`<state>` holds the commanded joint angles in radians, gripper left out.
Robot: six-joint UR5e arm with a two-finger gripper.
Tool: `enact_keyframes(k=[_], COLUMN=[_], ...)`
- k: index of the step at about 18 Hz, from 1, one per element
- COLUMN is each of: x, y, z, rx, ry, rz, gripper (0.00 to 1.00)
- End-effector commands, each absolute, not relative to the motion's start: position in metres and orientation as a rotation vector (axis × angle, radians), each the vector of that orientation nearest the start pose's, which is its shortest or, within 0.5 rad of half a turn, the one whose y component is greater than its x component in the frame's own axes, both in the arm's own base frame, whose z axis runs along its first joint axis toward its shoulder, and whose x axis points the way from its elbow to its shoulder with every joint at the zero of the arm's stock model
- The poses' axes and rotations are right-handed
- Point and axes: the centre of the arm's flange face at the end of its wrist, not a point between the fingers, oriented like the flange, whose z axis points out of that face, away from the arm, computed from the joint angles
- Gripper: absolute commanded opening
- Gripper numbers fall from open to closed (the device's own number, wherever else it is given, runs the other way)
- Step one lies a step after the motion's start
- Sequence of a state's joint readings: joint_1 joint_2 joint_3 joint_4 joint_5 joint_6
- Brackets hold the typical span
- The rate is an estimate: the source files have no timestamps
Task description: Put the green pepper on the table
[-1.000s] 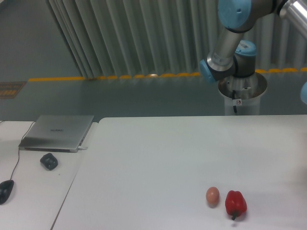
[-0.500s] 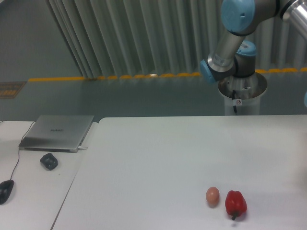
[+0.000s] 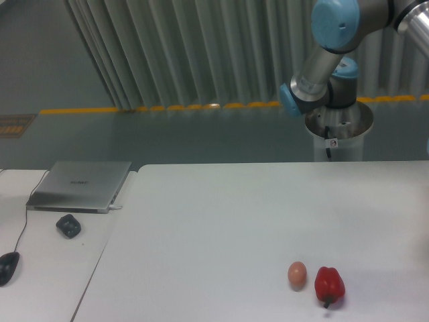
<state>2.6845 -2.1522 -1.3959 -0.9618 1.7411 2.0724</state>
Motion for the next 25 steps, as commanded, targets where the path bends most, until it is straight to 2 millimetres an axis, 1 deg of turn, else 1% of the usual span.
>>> enact_keyframes(k=[1, 2, 4, 5, 7, 9, 11, 14, 15, 18, 21, 22, 23, 25], x=[-0.587, -0.587, -0.585, -0.583, -0.579, -0.576, -0.567, -0.550, -0.545, -0.527, -0.503, -0.495, -0.488, -0.461], y=[0.418, 0.418, 0.418, 0.417, 0.417, 0.415, 0.414, 0.419, 0.419, 0.421, 0.434, 0.438, 0.446, 0.471], z=[0.288, 0.294, 0.306, 0.313, 0.323, 0.333, 0.348, 0.366, 0.372, 0.380, 0.390, 0.394, 0.395, 0.392], rx=[-2.940, -2.942, -2.943, -2.942, -2.939, -2.933, -2.909, -2.830, -2.818, -2.828, -2.806, -2.792, -2.795, -2.829], ry=[1.496, 1.493, 1.493, 1.491, 1.493, 1.490, 1.470, 1.296, 1.272, 1.243, 1.175, 1.119, 1.047, 0.914], rz=[0.331, 0.344, 0.365, 0.378, 0.353, 0.339, 0.303, 0.198, 0.176, 0.098, 0.039, 0.031, 0.018, -0.007], gripper=[0.56, 0.52, 0.52, 0.49, 0.47, 0.46, 0.46, 0.45, 0.45, 0.45, 0.45, 0.45, 0.45, 0.45])
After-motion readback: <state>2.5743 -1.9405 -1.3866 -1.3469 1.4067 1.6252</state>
